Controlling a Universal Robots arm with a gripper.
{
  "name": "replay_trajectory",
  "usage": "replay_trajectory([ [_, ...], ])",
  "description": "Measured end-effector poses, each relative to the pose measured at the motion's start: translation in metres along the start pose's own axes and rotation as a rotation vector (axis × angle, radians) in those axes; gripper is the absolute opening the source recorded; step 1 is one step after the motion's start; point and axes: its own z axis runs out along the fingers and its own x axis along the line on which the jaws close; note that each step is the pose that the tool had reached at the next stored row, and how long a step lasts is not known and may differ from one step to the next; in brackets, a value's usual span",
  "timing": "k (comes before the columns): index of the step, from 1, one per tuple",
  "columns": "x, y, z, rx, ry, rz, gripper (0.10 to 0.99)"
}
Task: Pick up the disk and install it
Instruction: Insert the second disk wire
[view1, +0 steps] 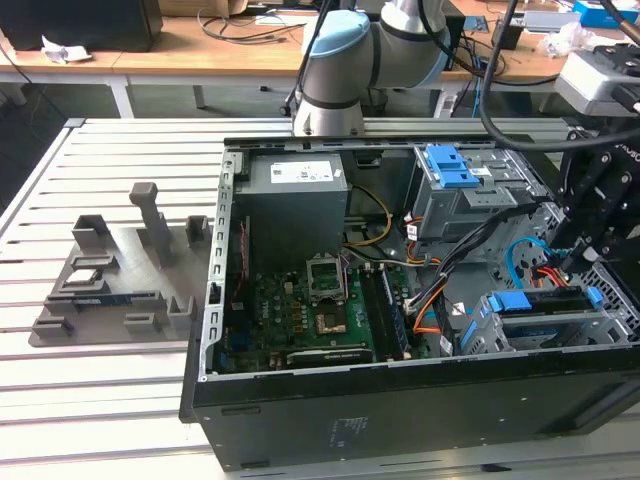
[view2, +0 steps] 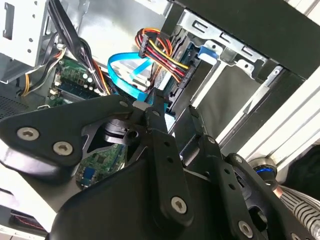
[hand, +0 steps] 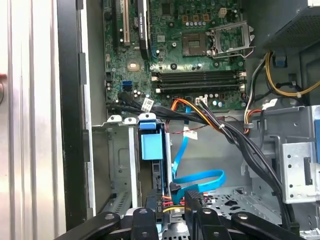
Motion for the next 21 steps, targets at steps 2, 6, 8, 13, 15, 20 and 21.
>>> replay_trajectory([
  [2,0.0000,0.0032,0.0034,0.000,0.0006,-0.013,0.361],
  [6,0.0000,0.0037,0.0068,0.000,0.0009,-0.015,0.361],
  [8,0.0000,0.0038,0.0070,0.000,0.0008,-0.015,0.361],
  [13,0.0000,0.0037,0.0074,0.000,0.0007,-0.015,0.220],
  [15,0.0000,0.0037,0.0075,0.000,0.0007,-0.015,0.161],
  [20,0.0070,0.0035,0.0086,0.000,0.0094,-0.015,0.161],
  [21,0.0074,0.0035,0.0092,0.000,0.0120,-0.017,0.161],
])
